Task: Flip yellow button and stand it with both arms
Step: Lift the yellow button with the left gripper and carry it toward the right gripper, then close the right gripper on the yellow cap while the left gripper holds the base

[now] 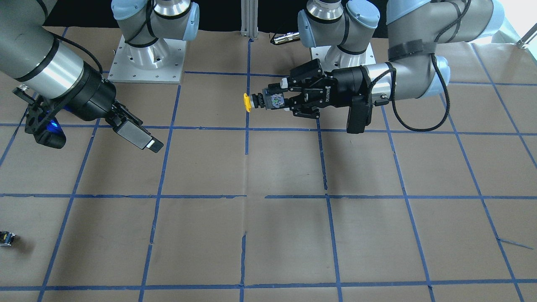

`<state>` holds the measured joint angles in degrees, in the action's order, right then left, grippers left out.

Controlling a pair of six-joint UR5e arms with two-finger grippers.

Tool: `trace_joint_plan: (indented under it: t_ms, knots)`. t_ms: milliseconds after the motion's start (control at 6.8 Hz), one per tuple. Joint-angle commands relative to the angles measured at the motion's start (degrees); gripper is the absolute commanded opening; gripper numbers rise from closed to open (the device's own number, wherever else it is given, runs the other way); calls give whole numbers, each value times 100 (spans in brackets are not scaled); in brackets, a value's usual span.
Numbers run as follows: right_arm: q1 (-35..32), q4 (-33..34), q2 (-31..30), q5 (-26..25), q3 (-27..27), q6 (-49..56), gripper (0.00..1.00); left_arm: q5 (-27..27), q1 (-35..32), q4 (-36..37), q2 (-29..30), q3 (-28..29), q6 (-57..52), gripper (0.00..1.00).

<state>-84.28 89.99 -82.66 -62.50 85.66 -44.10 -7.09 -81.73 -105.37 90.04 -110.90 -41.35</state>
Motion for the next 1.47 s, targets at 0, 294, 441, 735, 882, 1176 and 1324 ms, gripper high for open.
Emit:
trace_joint_plan:
  t_ms: [0, 294, 441, 735, 882, 1176, 1324]
  knots:
    - [-1, 27, -92, 894, -6, -1272, 100, 1233, -395, -19, -4, -142, 373, 13]
    - [-123, 19, -399, 1238, 30, -1925, 100, 1455, -545, 8, 23, -301, 373, 13]
    - [-246, 36, -461, 1536, 38, -2206, 100, 1534, -624, 8, 31, -301, 373, 13]
    - [-519, 142, -392, 1504, 56, -2287, 100, 1701, -686, 16, 49, -301, 382, 13]
    - [-502, 72, -435, 1495, 65, -2288, 100, 1711, -712, 8, 32, -301, 382, 13]
    - [-519, -139, -453, 1451, 65, -2288, 100, 1711, -712, 8, 32, -301, 382, 13]
    - [-511, -270, -471, 1442, 56, -2288, 100, 1711, -712, 8, 5, -301, 382, 13]
